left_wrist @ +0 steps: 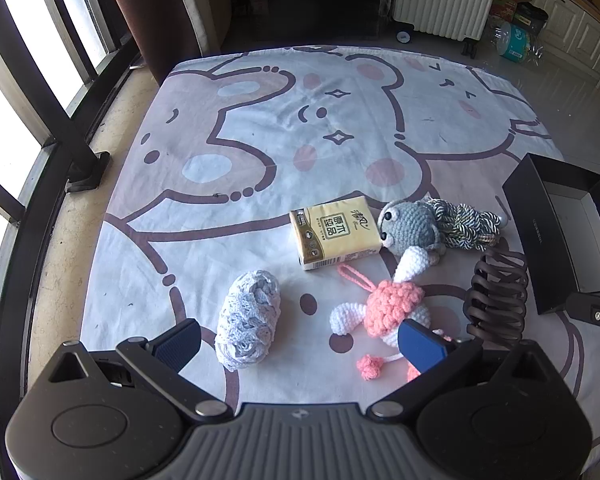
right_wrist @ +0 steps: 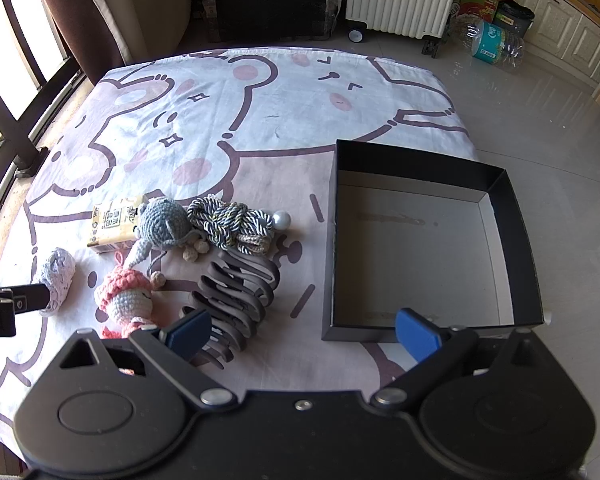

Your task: Organize objects

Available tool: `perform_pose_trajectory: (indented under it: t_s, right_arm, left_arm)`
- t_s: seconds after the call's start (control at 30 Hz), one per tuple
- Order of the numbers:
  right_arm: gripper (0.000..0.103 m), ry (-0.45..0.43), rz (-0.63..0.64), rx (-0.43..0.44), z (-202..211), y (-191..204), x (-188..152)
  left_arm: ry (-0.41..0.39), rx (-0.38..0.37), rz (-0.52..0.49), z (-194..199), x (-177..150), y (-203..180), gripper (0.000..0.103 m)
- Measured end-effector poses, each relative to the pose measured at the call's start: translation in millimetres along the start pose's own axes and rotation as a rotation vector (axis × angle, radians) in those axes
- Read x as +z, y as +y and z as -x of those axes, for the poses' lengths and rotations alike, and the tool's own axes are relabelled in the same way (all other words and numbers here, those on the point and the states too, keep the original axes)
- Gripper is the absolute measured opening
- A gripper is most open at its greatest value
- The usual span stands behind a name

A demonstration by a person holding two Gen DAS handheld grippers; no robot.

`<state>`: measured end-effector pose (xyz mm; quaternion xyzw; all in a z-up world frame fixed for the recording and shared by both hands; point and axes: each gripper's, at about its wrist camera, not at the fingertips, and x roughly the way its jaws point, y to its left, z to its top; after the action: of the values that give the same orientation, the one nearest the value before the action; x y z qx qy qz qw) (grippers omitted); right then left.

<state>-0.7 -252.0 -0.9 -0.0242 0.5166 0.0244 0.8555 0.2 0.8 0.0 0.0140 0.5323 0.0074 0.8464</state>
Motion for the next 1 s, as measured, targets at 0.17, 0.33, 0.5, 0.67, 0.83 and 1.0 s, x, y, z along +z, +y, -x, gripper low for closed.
perform_pose_trajectory:
  t_s: [0.17,0.33,0.5,0.67,0.83,1.0]
  right_arm:
    - [0.1,0.001,0.0,0.0,-0.1,0.3,0.1]
    - [0.1,0.001,0.0,0.0,-0.1,0.3,0.1]
    - [0.1,0.001,0.0,0.0,-0.1,0.3,0.1]
    - [0.1,-0.001,0.001,-0.001,-0.8,0.3,0.1]
    - [0.1,-0.001,0.001,-0.001,-0.9,0.3,-0.1]
    - [0.1,0.0,0.002,-0.001,-0.8,0.1,-0.2]
  left_arm:
    - [0.001,0.001,-0.001,-0.1,0.2,-0.2,0.103]
    - [0.002,0.0,-0.001,-0.1,0.2,-0.2,0.103]
    - [0.002,0.001,-0.001,-0.1,0.2,-0.2,0.103]
    - [-0.003,0.002,0.002,-2.0,-1.8,-0.3,0.103]
    - [-0.002,0.0,-0.002,-1.8,-1.5,-0.3,0.103]
    - [-0.002,-0.002,-0.006,-1.9,-1.6,-0.3,0.103]
